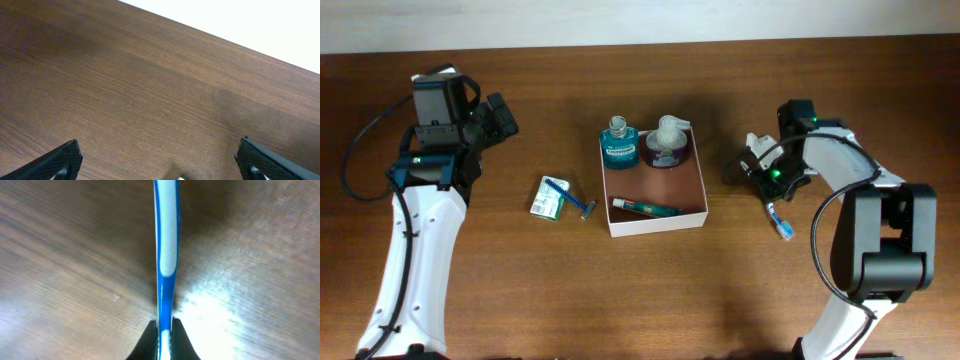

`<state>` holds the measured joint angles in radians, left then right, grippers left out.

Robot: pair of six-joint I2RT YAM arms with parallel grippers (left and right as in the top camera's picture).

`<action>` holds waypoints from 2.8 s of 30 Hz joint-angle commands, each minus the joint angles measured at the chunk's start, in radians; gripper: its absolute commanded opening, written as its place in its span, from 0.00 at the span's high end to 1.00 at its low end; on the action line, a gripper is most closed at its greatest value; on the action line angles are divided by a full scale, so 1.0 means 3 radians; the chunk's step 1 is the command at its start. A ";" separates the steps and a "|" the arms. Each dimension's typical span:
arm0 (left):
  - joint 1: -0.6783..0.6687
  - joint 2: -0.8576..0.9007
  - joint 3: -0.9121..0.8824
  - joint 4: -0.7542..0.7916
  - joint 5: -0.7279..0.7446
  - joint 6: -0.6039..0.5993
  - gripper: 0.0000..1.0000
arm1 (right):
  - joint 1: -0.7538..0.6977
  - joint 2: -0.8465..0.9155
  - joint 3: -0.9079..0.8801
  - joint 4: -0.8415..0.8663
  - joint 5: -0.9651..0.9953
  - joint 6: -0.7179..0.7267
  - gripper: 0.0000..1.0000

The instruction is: Pack container

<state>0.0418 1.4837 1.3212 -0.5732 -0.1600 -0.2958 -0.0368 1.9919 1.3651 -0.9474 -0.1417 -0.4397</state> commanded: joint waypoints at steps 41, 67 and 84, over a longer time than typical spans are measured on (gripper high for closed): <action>0.0017 -0.0004 0.0042 0.0009 0.0011 0.0005 0.01 | 0.1947 -0.0504 0.1350 -0.0612 0.0303 -0.0532 0.95; 0.0017 -0.0004 0.0042 0.0009 0.0011 0.0005 0.00 | 0.1508 -0.0343 0.1350 -0.0567 -0.0342 -0.0163 0.60; 0.0017 -0.0004 0.0042 0.0009 0.0011 0.0005 0.01 | 0.0409 -0.0523 0.1348 -0.0997 -0.0099 0.0336 0.01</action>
<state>0.0418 1.4837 1.3212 -0.5728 -0.1600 -0.2958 0.1543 1.8606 1.7542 -1.2411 -0.2176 -0.3874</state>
